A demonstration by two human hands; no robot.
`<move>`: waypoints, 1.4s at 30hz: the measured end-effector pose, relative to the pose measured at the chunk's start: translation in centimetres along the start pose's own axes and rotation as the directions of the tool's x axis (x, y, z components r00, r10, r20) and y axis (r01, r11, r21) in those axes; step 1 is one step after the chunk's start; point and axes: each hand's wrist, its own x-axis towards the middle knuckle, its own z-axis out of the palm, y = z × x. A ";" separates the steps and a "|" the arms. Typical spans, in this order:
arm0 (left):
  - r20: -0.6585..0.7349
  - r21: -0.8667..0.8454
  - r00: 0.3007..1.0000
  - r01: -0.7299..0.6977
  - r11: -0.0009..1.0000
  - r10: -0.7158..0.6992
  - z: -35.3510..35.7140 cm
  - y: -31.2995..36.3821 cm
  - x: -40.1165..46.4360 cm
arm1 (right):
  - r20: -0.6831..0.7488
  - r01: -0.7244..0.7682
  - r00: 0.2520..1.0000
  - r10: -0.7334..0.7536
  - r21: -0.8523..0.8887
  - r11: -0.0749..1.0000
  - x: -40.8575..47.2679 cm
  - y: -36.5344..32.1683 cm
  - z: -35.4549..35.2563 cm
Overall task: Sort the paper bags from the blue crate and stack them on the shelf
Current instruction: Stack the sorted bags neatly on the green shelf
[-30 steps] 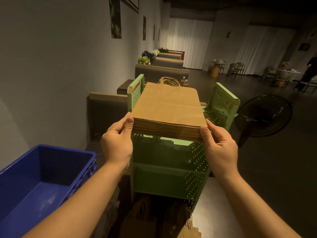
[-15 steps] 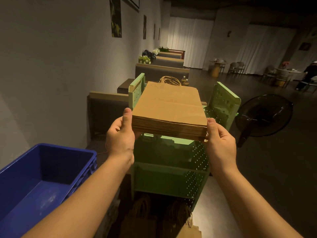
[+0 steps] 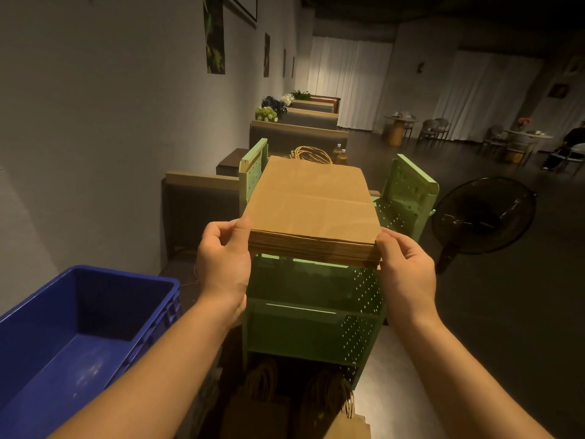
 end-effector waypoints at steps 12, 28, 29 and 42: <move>0.148 0.024 0.979 -0.144 0.989 0.139 1.5 0.4 -0.8 | 0.107 -0.035 0.994 0.036 -0.006 0.999 2.0 -1.0 2.1; 0.133 -0.036 0.988 -0.068 0.997 0.072 0.0 -0.7 -1.3 | -0.029 -0.011 0.999 0.013 0.073 0.997 -0.5 0.9 0.7; 0.146 -0.038 0.986 -0.080 0.996 0.085 -0.2 -0.8 -1.5 | -0.035 -0.007 0.999 0.010 0.072 0.997 -0.8 1.0 0.8; 0.090 0.118 0.994 -0.066 0.991 0.055 -1.4 -2.6 -1.7 | 0.119 0.264 0.964 -0.237 -0.355 0.897 -2.3 2.9 0.4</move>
